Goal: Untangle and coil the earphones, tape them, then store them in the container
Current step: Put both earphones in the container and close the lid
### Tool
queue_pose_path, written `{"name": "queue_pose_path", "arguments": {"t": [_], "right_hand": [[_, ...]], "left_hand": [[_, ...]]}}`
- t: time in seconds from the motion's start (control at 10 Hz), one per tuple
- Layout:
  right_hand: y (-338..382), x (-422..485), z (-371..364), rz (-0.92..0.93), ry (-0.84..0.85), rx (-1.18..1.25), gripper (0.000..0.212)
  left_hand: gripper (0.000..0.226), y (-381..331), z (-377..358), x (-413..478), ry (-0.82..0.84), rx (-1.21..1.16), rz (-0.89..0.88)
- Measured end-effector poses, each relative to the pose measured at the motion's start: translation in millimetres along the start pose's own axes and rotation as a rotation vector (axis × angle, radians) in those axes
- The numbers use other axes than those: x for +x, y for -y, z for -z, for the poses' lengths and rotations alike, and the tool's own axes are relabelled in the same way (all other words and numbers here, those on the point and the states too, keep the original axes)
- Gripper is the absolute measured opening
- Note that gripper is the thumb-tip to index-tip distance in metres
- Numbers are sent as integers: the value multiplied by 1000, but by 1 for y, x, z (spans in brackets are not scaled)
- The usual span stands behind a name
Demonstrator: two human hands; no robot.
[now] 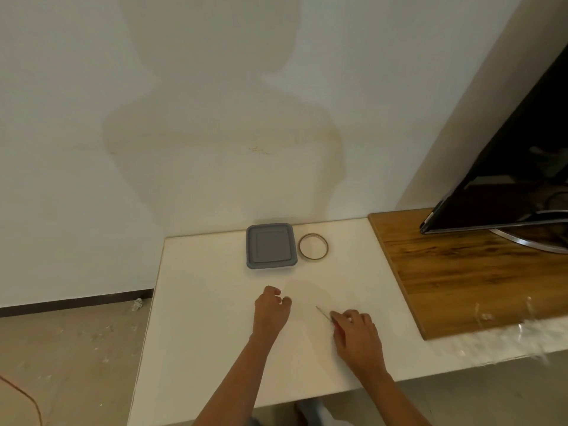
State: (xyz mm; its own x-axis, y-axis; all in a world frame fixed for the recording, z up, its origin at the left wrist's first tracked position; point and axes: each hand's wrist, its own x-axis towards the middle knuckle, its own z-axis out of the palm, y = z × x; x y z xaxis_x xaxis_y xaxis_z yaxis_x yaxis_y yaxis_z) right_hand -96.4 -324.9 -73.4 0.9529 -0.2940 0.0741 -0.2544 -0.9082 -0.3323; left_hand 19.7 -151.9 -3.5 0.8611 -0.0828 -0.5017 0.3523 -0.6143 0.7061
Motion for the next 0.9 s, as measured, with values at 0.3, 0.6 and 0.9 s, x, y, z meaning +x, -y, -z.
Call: {"name": "queue_pose_path", "arguments": {"t": [0.3, 0.6, 0.9], "right_hand": [[10, 78, 4, -392, -229, 170, 10], [7, 163, -6, -575, -224, 60, 23], [11, 158, 5, -588, -211, 70, 38]], "left_hand": [[31, 5, 1, 20, -32, 25, -36], [28, 14, 1, 34, -46, 12, -62], [29, 12, 5, 28, -39, 15, -52]]}}
